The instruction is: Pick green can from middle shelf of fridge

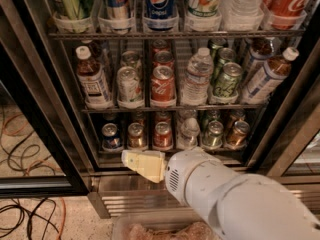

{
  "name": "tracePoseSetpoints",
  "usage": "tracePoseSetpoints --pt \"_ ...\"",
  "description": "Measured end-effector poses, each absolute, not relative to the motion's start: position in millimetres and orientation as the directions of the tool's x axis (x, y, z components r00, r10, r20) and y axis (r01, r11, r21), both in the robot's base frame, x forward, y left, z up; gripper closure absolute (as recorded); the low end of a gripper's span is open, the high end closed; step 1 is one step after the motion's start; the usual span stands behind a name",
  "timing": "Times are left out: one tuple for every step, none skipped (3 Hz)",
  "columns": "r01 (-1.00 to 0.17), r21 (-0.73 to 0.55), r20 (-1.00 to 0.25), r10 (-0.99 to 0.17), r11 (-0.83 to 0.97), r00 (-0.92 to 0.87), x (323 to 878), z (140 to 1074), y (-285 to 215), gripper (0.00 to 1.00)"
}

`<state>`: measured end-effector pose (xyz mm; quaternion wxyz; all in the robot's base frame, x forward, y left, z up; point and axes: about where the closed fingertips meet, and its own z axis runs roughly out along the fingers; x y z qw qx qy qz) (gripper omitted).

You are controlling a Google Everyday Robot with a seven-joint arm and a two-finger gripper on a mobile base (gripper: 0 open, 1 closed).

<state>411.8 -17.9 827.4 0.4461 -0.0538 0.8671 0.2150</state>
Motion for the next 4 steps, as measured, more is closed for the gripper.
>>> tracePoseSetpoints --pt "-0.253 0.342 -0.809 0.146 0.905 -0.569 419 834 -1 0.00" --pt "-0.254 0.341 -0.810 0.146 0.905 -0.569 419 834 -1 0.00" --pt "-0.206 0.357 -0.820 0.200 0.911 -0.537 431 838 -3 0.00" --pt "-0.116 0.412 -0.829 0.319 0.904 -0.460 454 840 -20 0.00"
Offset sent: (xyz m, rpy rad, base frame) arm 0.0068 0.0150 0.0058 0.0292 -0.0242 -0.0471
